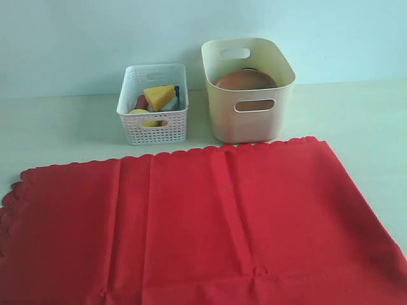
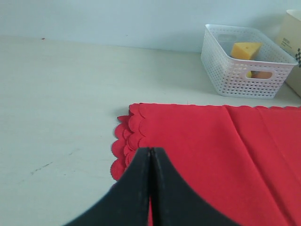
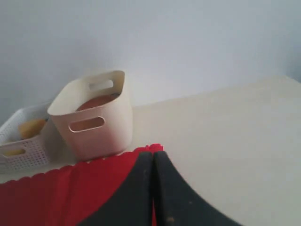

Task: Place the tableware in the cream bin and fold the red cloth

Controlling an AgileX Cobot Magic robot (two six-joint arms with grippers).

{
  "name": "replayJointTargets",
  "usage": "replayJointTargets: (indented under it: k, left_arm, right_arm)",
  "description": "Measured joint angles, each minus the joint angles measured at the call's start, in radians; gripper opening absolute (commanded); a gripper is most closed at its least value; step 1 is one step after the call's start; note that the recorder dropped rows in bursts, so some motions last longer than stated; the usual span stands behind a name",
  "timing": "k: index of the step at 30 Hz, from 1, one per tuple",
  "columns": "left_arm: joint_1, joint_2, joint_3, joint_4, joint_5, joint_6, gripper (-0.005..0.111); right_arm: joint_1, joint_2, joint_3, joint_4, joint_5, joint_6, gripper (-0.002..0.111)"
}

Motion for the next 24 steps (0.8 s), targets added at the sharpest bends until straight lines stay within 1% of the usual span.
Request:
replayJointTargets:
  k: [4, 16, 24]
  left_arm:
    - [0.000, 0.000, 0.000, 0.000, 0.000, 0.000, 0.001]
    - [0.000, 0.000, 0.000, 0.000, 0.000, 0.000, 0.001]
    - [0.000, 0.000, 0.000, 0.000, 0.000, 0.000, 0.001]
  right_arm:
    - [0.000, 0.000, 0.080, -0.031, -0.039, -0.013, 0.000]
    - [0.000, 0.000, 0.229, -0.140, -0.116, -0.017, 0.000]
    - [0.000, 0.000, 0.242, -0.143, -0.162, -0.019, 0.000]
